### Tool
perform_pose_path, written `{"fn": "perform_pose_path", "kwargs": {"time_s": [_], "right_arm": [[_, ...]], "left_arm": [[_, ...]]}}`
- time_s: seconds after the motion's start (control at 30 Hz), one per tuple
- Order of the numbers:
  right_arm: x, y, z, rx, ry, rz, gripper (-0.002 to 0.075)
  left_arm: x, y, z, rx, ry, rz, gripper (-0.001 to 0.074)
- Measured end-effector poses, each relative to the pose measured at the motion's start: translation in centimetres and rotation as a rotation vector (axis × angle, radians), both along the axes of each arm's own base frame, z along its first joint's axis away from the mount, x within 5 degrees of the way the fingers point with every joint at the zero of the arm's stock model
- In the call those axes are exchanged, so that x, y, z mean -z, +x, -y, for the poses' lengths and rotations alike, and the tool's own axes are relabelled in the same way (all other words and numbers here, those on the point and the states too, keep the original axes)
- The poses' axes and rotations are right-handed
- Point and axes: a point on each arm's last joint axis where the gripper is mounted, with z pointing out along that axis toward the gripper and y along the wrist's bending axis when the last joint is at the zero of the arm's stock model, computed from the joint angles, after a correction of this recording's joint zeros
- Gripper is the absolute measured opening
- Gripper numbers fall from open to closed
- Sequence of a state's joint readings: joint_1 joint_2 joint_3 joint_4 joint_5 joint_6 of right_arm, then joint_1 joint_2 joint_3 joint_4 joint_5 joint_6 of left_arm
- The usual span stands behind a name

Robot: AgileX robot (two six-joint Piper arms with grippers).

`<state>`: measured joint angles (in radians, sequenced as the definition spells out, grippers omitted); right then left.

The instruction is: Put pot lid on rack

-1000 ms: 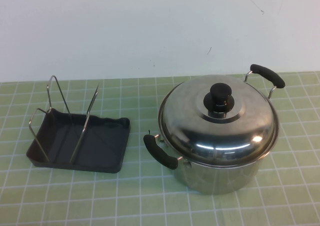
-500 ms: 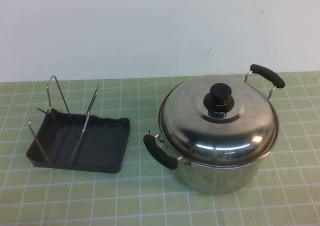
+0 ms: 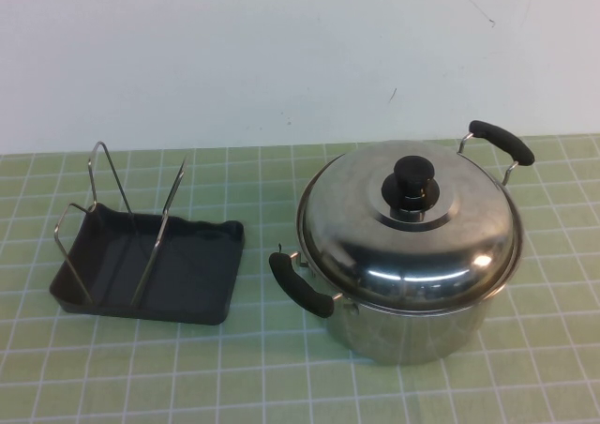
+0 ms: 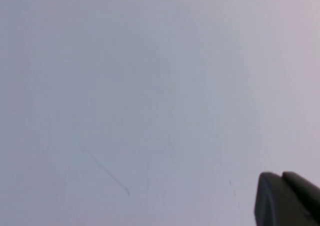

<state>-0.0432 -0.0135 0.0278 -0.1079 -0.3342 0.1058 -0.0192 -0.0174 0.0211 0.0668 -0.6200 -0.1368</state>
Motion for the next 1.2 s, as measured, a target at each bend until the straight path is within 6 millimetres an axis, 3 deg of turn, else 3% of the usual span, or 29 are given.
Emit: {"fn": "perform_pose_path", "kwargs": {"time_s": [0.23, 0.4, 0.57, 0.73, 0.87, 0.97, 1.2], "right_arm": [[-1.6, -0.7, -0.2, -0.022, -0.003, 0.195, -0.0001], [-2.5, -0.9, -0.8, -0.012, -0.189, 0.179, -0.0001], [-6.6, -1.8, -0.9, 0.048, -0.323, 0.184, -0.0001], [-11.2, -1.2, -0.9, 0.056, -0.348, 0.180, -0.0001], [-14.0, 0.9, -0.9, 0.018, -0.319, 0.130, -0.0001], [-14.9, 3.8, -1.1, -0.025, -0.324, 0.048, -0.0001], [-11.8, 11.9, -3.4, -0.361, -0.368, -0.110, -0.0001]], "left_arm": [[-0.5, -0.4, 0.0, 0.006, 0.001, 0.075, -0.0002], [-0.6, -0.5, 0.0, -0.005, 0.003, 0.081, -0.0002], [-0.6, -0.5, -1.0, 0.006, -0.173, 0.077, -0.0002], [-2.8, -0.7, -0.8, 0.003, -0.138, 0.029, -0.0002], [-4.9, -1.2, -0.5, -0.013, -0.069, -0.046, -0.0002], [-4.9, -1.0, -0.4, -0.059, 0.006, -0.124, -0.0002], [-3.3, 0.6, -0.4, -0.151, 0.196, -0.348, -0.0002]]}}
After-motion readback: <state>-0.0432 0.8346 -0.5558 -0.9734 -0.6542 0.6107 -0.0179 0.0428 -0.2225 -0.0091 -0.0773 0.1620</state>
